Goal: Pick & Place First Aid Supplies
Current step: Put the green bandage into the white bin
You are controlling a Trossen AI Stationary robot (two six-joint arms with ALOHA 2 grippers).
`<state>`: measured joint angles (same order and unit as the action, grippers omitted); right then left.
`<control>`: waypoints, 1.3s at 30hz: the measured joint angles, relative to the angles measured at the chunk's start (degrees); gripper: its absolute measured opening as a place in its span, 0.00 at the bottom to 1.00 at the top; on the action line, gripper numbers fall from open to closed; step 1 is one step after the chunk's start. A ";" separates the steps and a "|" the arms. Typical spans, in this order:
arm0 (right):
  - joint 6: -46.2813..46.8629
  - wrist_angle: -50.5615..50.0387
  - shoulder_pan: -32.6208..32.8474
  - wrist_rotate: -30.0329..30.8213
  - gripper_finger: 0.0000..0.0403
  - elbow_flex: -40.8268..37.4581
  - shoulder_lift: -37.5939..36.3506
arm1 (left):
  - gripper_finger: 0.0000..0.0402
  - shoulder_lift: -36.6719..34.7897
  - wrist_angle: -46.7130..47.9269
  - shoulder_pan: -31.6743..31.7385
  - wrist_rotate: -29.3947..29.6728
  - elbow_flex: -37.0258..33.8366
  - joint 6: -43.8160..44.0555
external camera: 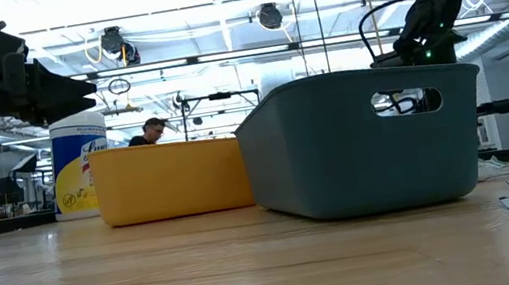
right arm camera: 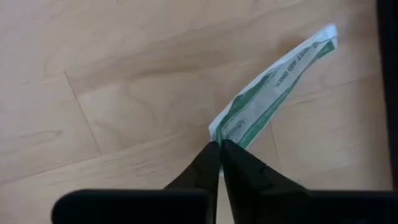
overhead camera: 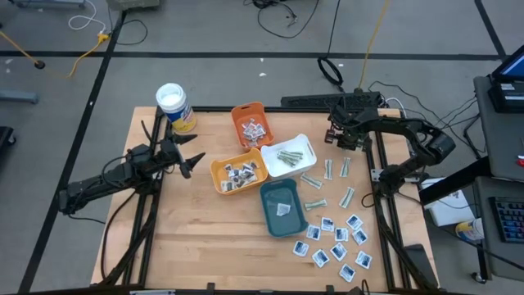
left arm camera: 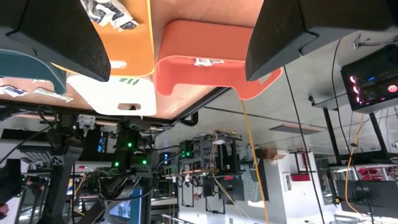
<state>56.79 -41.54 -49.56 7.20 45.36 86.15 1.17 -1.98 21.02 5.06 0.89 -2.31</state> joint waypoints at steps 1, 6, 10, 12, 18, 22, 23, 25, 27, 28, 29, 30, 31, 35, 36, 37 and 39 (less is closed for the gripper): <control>-0.50 -0.01 0.00 0.00 0.03 0.01 0.00 | 0.94 0.00 0.02 0.00 -0.02 0.00 0.00; -3.21 -4.10 0.27 -1.28 0.01 2.99 -0.22 | 0.94 0.00 0.02 0.02 0.00 0.00 0.00; -5.95 -10.04 1.09 -1.42 0.00 7.67 -0.22 | 0.94 0.00 0.02 0.01 0.00 -0.01 0.00; -6.79 -13.61 1.60 -1.50 0.00 10.42 -0.22 | 0.94 0.00 0.02 0.02 0.00 0.00 0.00; -8.01 -23.27 4.06 -1.50 0.00 18.87 -0.24 | 0.94 0.00 0.02 0.02 0.00 -0.01 0.00; -7.96 -26.68 6.27 -1.50 0.00 22.85 -0.28 | 0.94 0.00 0.02 0.02 0.00 0.00 0.00; -7.66 -26.68 6.76 -1.48 0.00 23.15 -0.28 | 0.94 0.00 0.02 0.02 0.00 -0.01 0.00; -6.74 -26.62 7.81 -2.47 0.00 23.40 -0.25 | 0.94 0.00 0.02 0.00 0.00 -0.01 0.00; -6.70 -26.60 9.77 -4.07 0.00 24.24 0.14 | 0.94 0.00 0.02 0.02 0.00 0.00 0.00; -6.67 -26.60 11.24 -4.29 0.00 24.97 0.69 | 0.94 0.00 0.02 0.02 -0.01 -0.01 0.02; -6.61 -26.59 12.83 -4.27 0.00 25.68 1.25 | 0.94 0.00 0.02 0.02 -0.01 -0.01 0.00; -6.61 -26.57 14.24 -4.36 0.00 26.41 1.79 | 0.94 0.00 0.02 0.01 -0.02 -0.01 0.00; -6.60 -26.36 15.53 -4.45 0.00 27.06 1.99 | 0.94 0.00 0.02 0.01 0.00 0.00 0.01; -6.50 -25.41 20.03 -4.49 0.00 29.56 1.79 | 0.94 0.00 0.02 0.02 0.00 0.00 0.00; -6.48 -25.13 21.12 -4.28 0.00 29.97 1.90 | 0.94 0.00 0.02 0.01 -0.01 0.00 0.00; -6.48 -24.82 22.08 -4.31 0.00 30.25 1.96 | 0.94 0.00 0.02 0.02 0.00 0.00 0.00; -6.08 -24.01 24.05 -4.34 0.00 31.11 2.02 | 0.94 0.00 0.02 0.02 -0.01 -0.01 0.00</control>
<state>50.70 -65.55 -25.51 2.85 76.47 88.17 1.17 -1.96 21.04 5.05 0.87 -2.31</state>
